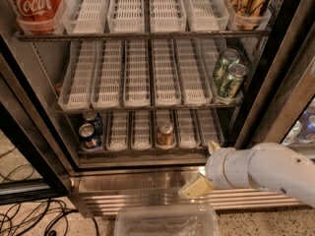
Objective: Pick orange can from bottom shelf of fridge
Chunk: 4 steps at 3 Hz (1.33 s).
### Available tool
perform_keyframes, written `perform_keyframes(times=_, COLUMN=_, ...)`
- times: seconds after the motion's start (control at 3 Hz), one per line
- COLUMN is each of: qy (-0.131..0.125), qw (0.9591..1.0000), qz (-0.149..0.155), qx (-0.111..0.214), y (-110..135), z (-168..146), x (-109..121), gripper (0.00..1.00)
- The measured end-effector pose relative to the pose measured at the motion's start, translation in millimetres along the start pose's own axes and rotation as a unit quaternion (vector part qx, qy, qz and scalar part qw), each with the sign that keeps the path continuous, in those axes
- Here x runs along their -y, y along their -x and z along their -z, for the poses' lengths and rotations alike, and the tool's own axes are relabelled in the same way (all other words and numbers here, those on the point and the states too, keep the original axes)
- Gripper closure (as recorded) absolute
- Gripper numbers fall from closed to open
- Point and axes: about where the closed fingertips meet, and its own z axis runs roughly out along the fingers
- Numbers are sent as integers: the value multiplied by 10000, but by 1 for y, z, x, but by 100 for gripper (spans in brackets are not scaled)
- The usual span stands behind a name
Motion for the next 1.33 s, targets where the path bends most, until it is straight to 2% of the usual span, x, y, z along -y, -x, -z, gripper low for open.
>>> perform_keyframes(times=0.33, qy=-285, qw=9985, qz=-259, qx=382, y=-2, z=-33, x=5, gripper=0)
perform_keyframes(times=0.67, qy=-591, qw=9937, qz=-502, qx=815, y=0, z=-69, x=17, gripper=0)
perform_keyframes(times=1.0, qy=-592, qw=9936, qz=-502, qx=817, y=0, z=-69, x=17, gripper=0)
perform_keyframes(times=1.33, qy=-779, qw=9895, qz=-520, qx=1100, y=5, z=-75, x=20, gripper=0)
